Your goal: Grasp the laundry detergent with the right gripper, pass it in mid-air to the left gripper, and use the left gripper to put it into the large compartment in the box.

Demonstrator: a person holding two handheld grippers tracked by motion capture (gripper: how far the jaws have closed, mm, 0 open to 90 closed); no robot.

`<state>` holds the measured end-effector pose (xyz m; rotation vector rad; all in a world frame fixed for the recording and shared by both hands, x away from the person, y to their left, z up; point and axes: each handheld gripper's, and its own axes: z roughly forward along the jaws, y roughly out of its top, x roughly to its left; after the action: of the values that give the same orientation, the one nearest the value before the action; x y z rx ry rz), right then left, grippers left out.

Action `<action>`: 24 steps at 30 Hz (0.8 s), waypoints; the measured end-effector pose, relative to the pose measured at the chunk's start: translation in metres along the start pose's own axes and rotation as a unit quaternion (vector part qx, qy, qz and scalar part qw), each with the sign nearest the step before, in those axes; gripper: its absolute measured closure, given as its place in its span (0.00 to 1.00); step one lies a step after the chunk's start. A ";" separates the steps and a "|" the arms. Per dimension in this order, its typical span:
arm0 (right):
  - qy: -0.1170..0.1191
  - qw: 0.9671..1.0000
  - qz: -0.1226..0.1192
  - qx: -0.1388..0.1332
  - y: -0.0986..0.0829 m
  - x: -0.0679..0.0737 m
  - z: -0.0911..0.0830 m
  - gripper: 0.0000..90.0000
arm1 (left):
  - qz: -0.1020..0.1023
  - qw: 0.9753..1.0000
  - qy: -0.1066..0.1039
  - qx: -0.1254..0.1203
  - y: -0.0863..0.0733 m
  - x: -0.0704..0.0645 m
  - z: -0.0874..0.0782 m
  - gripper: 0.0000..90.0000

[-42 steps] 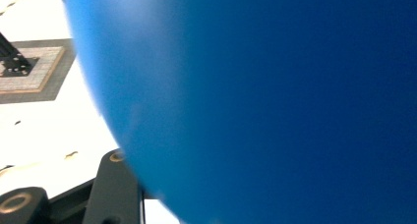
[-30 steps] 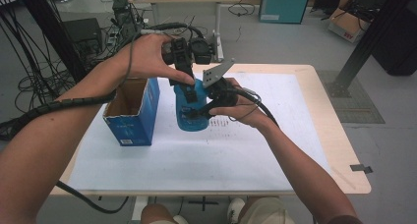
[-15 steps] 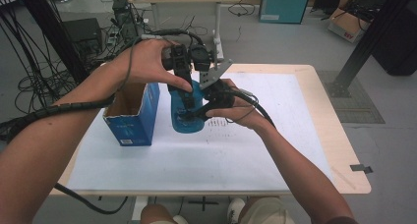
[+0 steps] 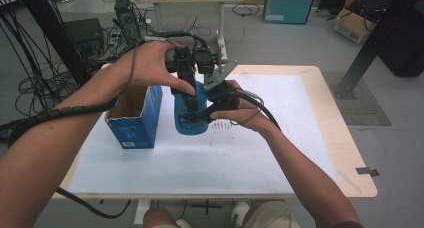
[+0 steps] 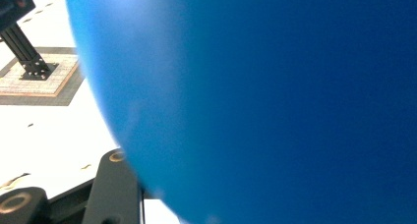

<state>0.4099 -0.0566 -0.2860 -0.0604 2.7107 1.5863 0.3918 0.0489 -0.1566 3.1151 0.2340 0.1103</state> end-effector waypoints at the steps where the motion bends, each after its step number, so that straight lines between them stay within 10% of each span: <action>1: -0.001 1.000 -0.006 -0.003 0.000 -0.001 0.000 0.48 | 0.000 1.000 0.001 -0.002 0.000 0.000 0.000 0.05; 24: -0.005 1.000 -0.005 0.001 -0.002 0.000 -0.001 0.48 | 0.001 1.000 0.006 0.007 0.003 -0.003 0.002 0.05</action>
<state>0.4098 -0.0585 -0.2872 -0.0646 2.7002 1.5773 0.3895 0.0450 -0.1589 3.1304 0.2320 0.1285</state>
